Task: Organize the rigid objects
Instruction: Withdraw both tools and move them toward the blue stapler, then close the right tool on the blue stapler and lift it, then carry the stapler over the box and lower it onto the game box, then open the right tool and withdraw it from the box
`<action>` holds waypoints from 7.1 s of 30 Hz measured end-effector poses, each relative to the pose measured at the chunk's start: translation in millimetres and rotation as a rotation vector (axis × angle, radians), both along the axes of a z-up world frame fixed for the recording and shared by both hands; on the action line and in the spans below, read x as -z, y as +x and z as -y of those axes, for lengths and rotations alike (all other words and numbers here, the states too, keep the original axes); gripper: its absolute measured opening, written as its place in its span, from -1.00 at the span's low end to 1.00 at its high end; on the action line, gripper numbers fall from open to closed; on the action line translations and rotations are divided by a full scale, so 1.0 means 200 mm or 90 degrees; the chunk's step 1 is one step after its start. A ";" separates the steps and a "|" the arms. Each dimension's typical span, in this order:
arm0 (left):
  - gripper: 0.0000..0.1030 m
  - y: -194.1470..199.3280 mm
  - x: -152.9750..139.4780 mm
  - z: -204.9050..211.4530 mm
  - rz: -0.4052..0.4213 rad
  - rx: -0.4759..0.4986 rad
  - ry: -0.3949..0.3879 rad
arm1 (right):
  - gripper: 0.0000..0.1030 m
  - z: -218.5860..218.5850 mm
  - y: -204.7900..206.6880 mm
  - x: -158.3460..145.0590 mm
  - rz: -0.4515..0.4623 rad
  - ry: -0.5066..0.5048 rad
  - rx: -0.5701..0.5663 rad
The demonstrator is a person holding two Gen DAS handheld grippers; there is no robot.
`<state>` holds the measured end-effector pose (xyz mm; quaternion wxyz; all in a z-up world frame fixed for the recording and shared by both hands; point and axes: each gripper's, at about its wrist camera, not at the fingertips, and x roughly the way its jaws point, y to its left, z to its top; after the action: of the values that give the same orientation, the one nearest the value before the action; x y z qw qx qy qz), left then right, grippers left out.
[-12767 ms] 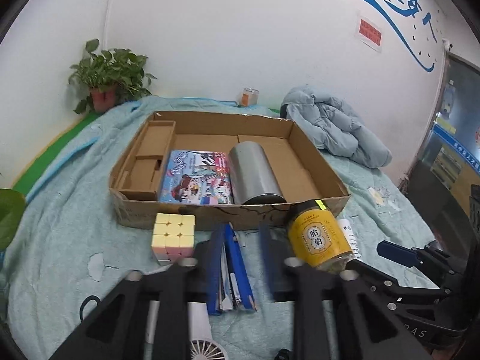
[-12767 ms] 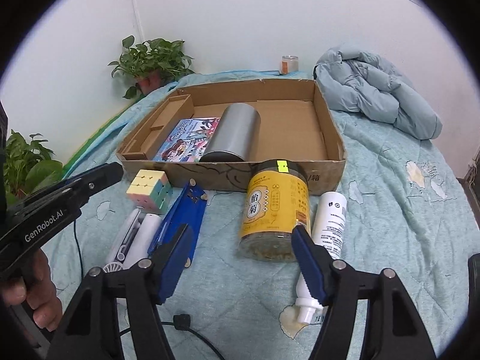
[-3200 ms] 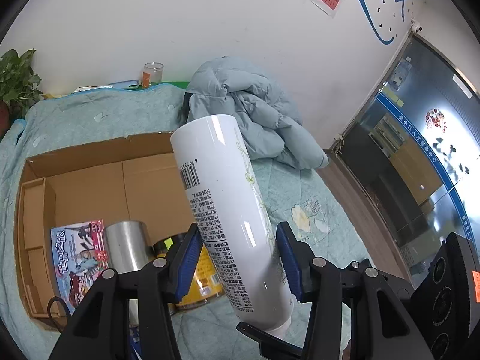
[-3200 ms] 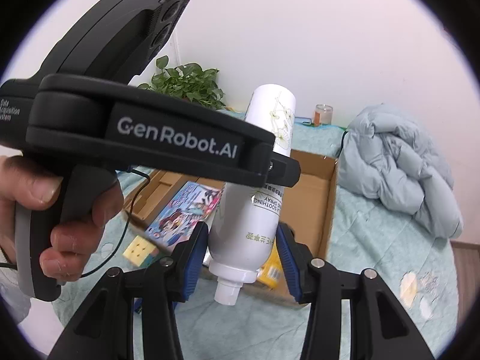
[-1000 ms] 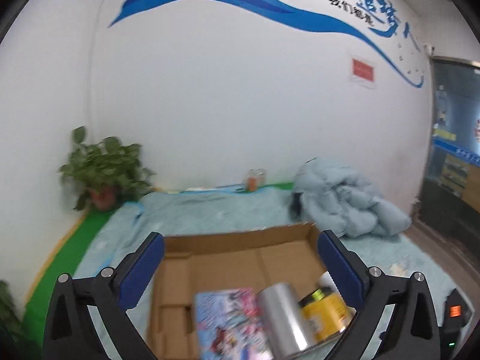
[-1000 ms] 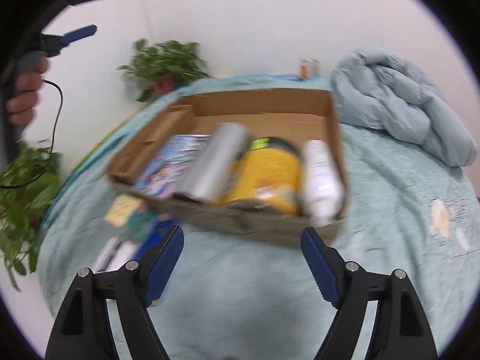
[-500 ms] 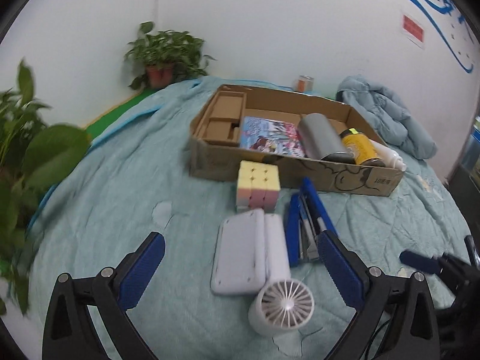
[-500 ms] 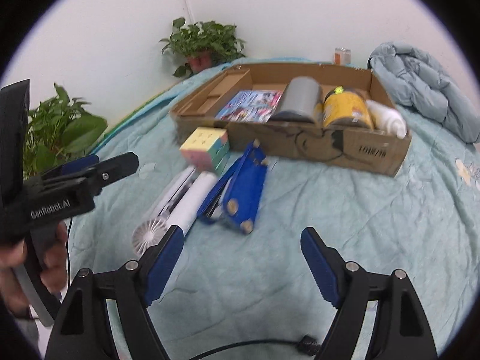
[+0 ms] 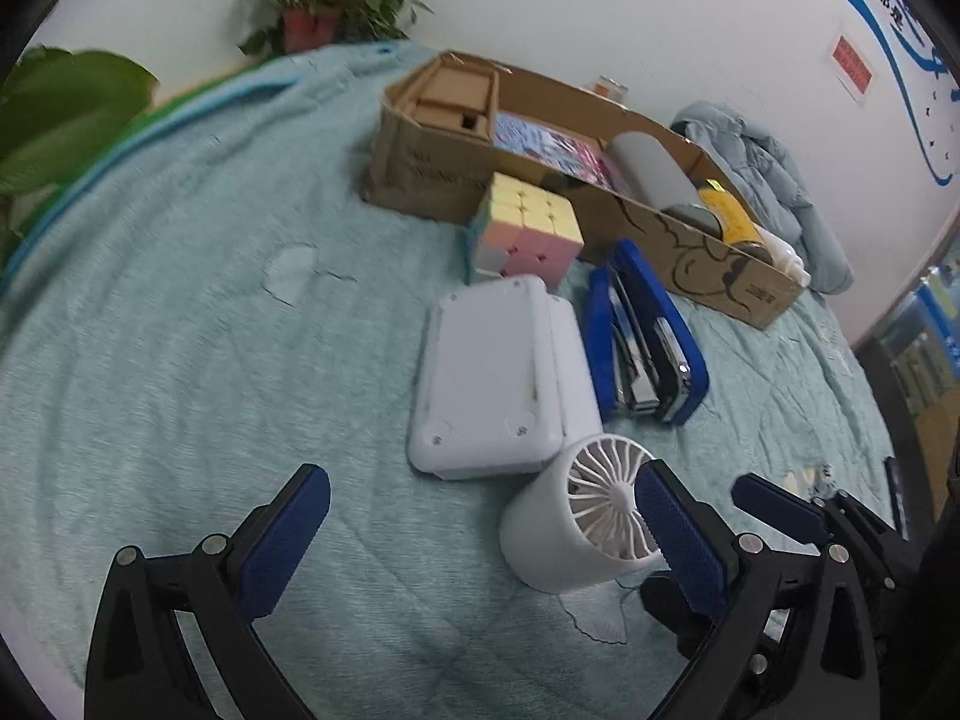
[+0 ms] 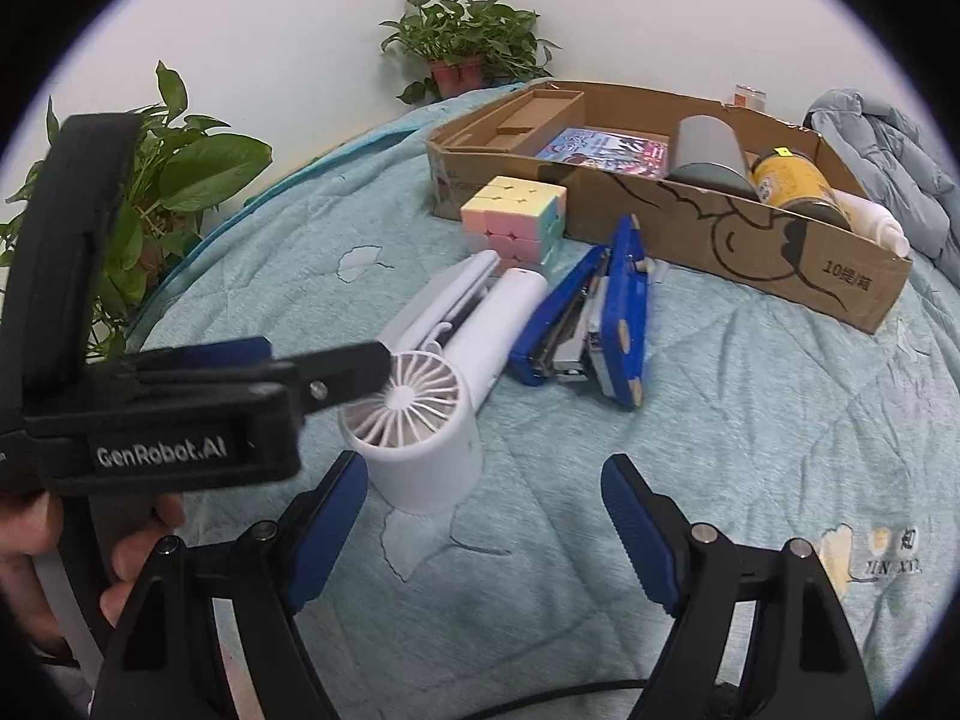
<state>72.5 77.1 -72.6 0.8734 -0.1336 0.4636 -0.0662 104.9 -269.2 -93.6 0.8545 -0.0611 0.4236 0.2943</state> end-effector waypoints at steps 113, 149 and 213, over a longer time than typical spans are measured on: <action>-0.15 0.91 -0.40 0.42 -0.066 0.277 -0.327 | -0.01 0.12 0.53 -0.29 -0.029 0.086 0.135; -0.09 1.80 -0.21 -0.26 -0.148 0.186 -0.286 | 0.05 -0.41 1.27 -0.11 -0.146 0.081 0.054; 0.98 0.23 -0.50 0.18 0.219 0.010 0.072 | 0.85 0.35 0.24 -0.26 0.168 0.012 0.190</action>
<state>118.2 41.9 26.7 0.9453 -0.0673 0.3117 -0.0685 153.4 -339.8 -40.7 0.9372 -0.0279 0.3097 0.1579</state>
